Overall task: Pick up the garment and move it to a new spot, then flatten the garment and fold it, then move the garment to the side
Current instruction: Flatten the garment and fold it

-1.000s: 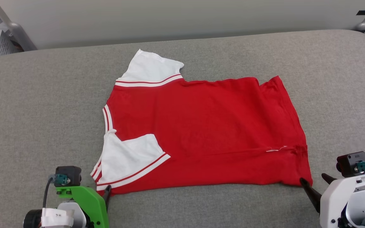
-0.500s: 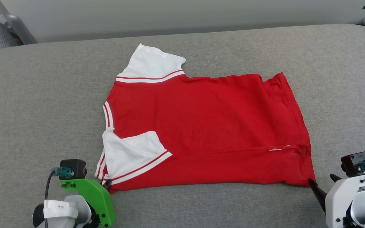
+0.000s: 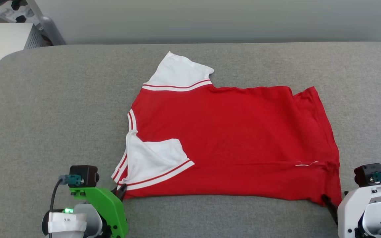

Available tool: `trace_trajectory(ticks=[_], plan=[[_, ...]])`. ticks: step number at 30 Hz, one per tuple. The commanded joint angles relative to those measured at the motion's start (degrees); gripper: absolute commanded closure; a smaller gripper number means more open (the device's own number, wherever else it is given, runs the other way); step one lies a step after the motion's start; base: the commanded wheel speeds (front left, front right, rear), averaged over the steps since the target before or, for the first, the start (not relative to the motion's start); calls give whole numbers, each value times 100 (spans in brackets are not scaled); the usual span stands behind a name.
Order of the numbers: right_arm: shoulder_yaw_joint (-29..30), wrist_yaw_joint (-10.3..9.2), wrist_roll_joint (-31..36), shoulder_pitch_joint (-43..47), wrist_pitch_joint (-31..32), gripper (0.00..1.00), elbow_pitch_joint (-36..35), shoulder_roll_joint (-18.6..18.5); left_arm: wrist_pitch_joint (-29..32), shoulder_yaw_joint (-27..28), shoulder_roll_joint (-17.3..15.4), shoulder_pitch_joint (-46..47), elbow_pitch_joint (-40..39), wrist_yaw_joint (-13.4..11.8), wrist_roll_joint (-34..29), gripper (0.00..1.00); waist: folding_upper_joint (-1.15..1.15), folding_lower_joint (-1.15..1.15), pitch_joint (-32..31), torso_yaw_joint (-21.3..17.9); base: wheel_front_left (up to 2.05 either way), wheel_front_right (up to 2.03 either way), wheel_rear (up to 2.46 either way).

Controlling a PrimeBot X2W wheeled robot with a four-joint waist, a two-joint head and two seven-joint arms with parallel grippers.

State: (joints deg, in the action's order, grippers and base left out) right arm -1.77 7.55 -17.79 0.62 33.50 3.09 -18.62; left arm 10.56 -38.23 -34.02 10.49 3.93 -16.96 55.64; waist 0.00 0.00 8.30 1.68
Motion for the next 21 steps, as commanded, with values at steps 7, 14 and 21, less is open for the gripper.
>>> trace_trajectory(ticks=[7, 14, 21], plan=[[-231, -6, -14, -304, -104, 92, 664, 43, 113, -46, -69, -99, -165, -42, 16, 100, 0, 0, 128, 86, 0, 0, 0], [-233, -6, 55, -447, -315, 100, 926, -99, 181, -94, -79, -146, -60, -62, 38, 100, 0, 0, 51, 44, 0, 0, 0], [-4, -6, 101, -345, -365, 100, 828, -263, 268, -194, -60, -251, 25, -65, 71, 100, 0, 0, -185, 20, 0, 0, 0]])
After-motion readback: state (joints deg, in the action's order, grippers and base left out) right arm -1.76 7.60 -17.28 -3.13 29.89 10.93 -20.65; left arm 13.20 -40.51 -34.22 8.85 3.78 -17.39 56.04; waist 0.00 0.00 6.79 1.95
